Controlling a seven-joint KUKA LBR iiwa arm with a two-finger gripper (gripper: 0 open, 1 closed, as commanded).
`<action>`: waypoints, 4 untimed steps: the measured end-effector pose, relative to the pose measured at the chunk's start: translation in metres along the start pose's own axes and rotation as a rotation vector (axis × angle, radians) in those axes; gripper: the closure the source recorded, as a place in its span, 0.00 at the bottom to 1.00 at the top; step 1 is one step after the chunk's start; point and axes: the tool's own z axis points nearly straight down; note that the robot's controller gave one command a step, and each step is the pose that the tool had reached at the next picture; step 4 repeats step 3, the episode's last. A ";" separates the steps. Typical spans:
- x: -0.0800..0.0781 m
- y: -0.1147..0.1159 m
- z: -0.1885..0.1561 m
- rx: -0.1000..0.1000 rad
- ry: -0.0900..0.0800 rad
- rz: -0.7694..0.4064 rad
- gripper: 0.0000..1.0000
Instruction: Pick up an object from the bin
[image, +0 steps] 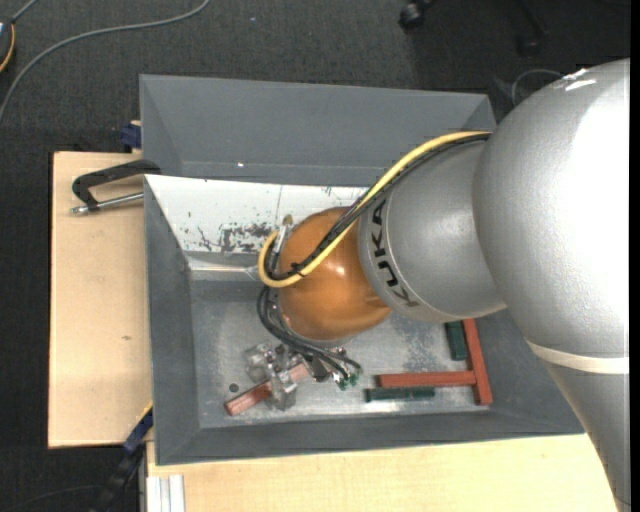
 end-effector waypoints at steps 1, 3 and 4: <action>-0.002 0.001 -0.010 0.001 -0.003 0.001 1.00; -0.007 0.002 -0.125 0.002 -0.009 0.003 1.00; -0.007 0.002 -0.125 0.002 -0.009 0.003 1.00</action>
Offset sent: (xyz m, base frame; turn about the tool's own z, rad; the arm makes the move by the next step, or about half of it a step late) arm -0.0001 0.0001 0.0084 0.0000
